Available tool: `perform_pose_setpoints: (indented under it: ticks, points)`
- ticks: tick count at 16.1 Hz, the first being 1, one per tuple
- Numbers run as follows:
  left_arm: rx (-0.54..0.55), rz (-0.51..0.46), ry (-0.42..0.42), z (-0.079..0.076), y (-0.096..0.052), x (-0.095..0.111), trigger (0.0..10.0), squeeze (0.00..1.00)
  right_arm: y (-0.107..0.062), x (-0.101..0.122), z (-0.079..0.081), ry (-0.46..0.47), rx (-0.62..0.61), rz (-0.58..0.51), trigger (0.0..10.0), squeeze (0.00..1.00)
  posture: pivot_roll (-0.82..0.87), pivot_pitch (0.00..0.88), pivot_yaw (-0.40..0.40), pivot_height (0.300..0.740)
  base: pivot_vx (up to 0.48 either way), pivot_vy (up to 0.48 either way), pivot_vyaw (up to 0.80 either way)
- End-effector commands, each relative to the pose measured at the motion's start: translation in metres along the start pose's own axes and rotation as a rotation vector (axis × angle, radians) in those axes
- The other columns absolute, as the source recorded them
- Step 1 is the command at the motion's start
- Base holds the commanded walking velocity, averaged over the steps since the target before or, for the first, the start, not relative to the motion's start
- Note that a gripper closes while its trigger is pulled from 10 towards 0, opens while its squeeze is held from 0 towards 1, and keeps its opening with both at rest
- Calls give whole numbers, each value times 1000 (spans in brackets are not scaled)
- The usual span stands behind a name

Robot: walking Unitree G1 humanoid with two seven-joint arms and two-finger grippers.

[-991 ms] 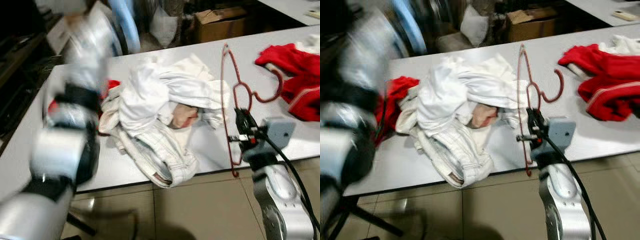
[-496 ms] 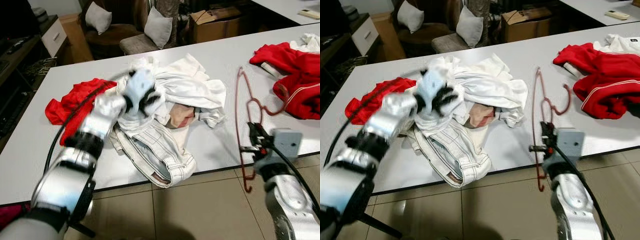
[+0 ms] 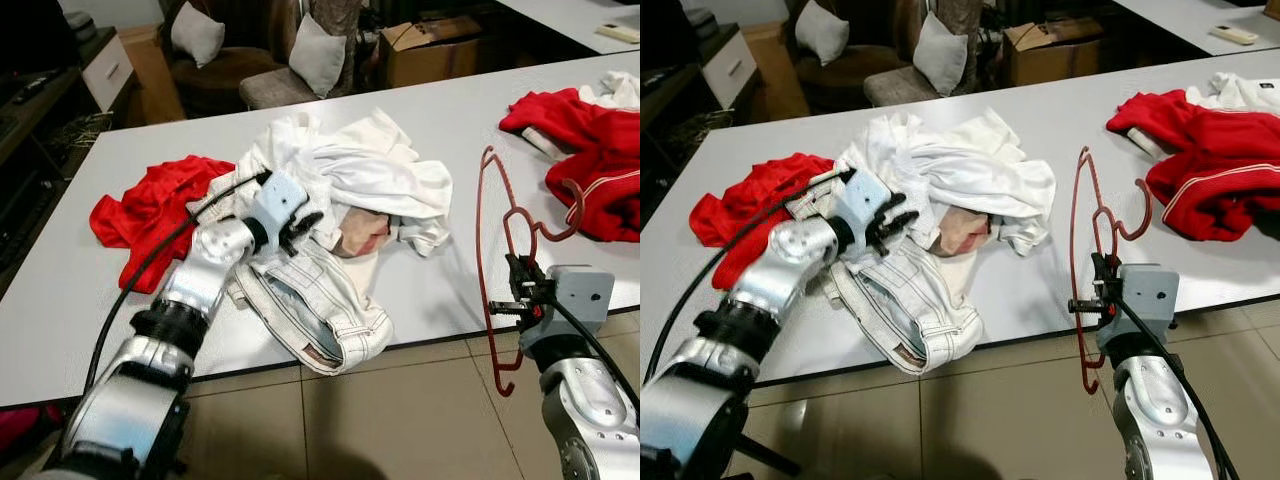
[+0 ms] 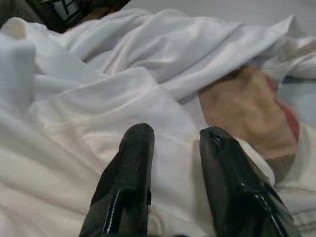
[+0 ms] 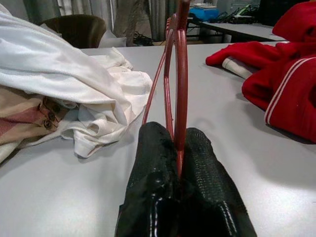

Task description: Hang hanger

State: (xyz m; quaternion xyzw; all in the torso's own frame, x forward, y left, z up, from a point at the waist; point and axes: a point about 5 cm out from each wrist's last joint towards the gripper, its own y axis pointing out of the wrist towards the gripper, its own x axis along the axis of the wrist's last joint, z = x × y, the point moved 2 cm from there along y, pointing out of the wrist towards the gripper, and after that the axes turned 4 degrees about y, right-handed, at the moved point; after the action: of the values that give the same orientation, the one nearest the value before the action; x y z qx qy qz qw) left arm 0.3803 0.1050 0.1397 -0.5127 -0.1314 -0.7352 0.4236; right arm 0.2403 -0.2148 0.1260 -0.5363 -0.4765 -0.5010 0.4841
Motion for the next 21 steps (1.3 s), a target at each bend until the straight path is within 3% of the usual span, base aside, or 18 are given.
perform_pose_setpoints:
  ticks: [1, 5, 7, 8, 9, 16, 21]
  points:
    - [27, 48, 83, 5, -5, -6, 10000, 0, -4, -12, -1, 0, -3, 63, 10000, 0, -230, 0, 118, 740, 0, 0, 0]
    - [99, 180, 325, 17, -11, -17, 10000, 0, -4, -12, 3, 5, 10, 65, 10000, 0, -222, 0, 116, 740, 0, 0, 0]
    - [110, 192, 343, 19, -12, -18, 10000, 0, -3, -12, 3, 6, 12, 65, 10000, 0, -222, 0, 118, 740, 0, 0, 0]
    - [118, 206, 366, 21, -12, -20, 941, 0, -2, -11, 4, 8, 14, 62, 10000, 0, -225, 0, 121, 740, 0, 0, 0]
    - [119, 209, 370, 21, -13, -20, 0, 0, -2, -11, 4, 9, 14, 62, 10000, 0, -224, 0, 122, 740, 0, 0, 0]
    - [145, 223, 368, 28, -14, -22, 0, 0, -3, -12, 4, 14, 6, 60, 10000, 0, -226, 0, 130, 740, 0, 0, 0]
    - [150, 123, 242, 31, -15, -15, 0, 0, -2, -12, 7, 18, 8, 58, 10000, 0, -223, 0, 131, 740, 0, 0, 0]
